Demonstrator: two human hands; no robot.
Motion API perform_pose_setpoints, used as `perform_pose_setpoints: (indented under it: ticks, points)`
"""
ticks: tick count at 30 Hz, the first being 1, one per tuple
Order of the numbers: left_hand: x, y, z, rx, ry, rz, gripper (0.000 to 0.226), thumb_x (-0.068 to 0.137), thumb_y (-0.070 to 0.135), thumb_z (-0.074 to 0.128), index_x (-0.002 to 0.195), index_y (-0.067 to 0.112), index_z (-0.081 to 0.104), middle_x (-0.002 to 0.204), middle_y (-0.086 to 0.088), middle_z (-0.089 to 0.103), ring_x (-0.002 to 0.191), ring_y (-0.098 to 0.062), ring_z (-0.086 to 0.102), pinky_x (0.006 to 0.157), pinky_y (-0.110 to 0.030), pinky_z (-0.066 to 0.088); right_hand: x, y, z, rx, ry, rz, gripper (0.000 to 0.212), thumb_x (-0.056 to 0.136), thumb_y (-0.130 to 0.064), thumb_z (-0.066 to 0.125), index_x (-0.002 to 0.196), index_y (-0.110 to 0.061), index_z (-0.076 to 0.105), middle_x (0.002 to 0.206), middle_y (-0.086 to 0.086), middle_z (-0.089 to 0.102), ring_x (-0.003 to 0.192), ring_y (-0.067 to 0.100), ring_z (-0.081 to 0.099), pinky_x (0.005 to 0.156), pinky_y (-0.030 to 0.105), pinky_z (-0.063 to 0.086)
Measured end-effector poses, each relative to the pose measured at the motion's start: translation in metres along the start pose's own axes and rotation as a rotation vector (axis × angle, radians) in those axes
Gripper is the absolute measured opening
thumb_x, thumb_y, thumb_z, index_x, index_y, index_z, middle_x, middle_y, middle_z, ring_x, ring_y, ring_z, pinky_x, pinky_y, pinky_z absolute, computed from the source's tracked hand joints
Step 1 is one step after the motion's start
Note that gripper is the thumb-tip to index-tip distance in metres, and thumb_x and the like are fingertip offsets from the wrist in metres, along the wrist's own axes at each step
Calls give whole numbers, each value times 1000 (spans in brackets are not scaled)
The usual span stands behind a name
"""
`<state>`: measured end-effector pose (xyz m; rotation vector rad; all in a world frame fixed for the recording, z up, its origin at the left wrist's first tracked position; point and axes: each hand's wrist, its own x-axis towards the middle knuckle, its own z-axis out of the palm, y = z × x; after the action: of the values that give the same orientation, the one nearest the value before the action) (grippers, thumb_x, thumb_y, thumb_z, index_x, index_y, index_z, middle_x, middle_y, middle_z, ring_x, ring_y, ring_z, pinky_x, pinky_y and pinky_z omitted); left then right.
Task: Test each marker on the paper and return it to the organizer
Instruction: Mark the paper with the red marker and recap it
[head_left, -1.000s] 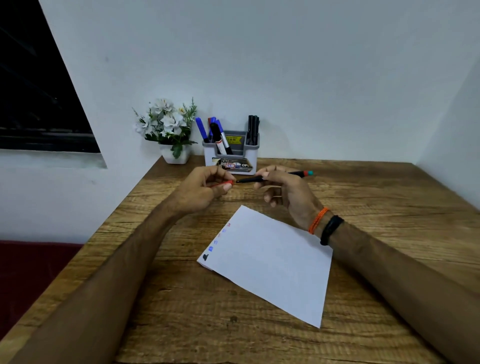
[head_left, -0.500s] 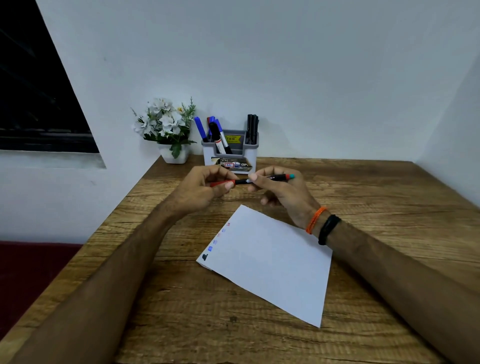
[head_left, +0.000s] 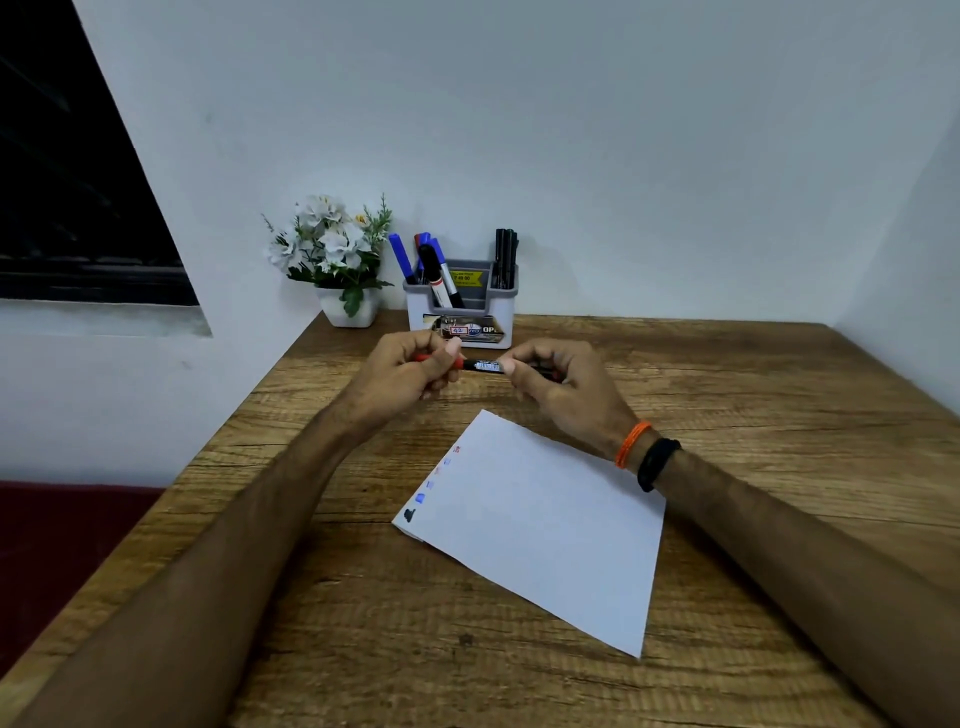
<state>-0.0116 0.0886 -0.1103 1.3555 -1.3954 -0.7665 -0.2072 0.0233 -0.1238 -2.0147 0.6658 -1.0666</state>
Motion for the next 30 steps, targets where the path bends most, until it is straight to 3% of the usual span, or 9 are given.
perform_pose_setpoints:
  ticks: [4,11,15,19,22,27,30]
  points:
    - [1,-2,3,42,21,-24,31,96,34,48,85,8,60,70,-1,55,56,-5,46,54,-20,38,0,3,2,-90,-3,-78,12,96,-11,61,86,-13,68,65,-17,59,59,0,51,59,16,41]
    - [-1,0,9,53,-7,-32,27,98,31,47,83,9,53,66,-2,47,59,-12,40,57,-28,35,1,6,1,-151,-1,-119,10,95,-8,61,91,-3,70,69,-17,59,60,-2,54,59,10,39]
    - [-2,5,7,55,5,-2,26,97,30,49,82,10,54,65,-2,48,53,-8,41,53,-23,36,2,3,0,-138,-19,-85,9,96,-13,61,91,-9,68,70,-14,61,61,-1,55,60,15,42]
    - [0,11,2,-2,114,61,13,88,19,64,95,9,59,79,-1,62,62,-4,59,59,-19,49,7,0,-2,-131,7,-56,5,90,-13,70,94,-16,70,86,-7,69,75,1,63,70,18,50]
    - [0,17,5,-149,224,78,34,72,8,76,100,8,57,89,-2,69,80,-7,69,69,-17,55,5,-6,-1,-142,13,-36,33,79,-9,80,108,-16,66,87,-5,72,78,2,67,73,23,56]
    - [-2,26,14,-210,261,101,50,66,0,80,108,8,54,79,-1,71,72,-9,72,64,-20,56,5,-21,-1,-297,-38,-190,96,76,-14,81,152,-33,26,76,-8,71,71,3,68,61,9,47]
    - [-3,28,16,-205,254,146,51,68,-2,79,110,7,52,74,1,72,72,-9,72,63,-20,55,6,-26,-1,-353,-56,-265,102,76,-19,81,155,-35,19,74,-10,69,69,3,68,58,8,45]
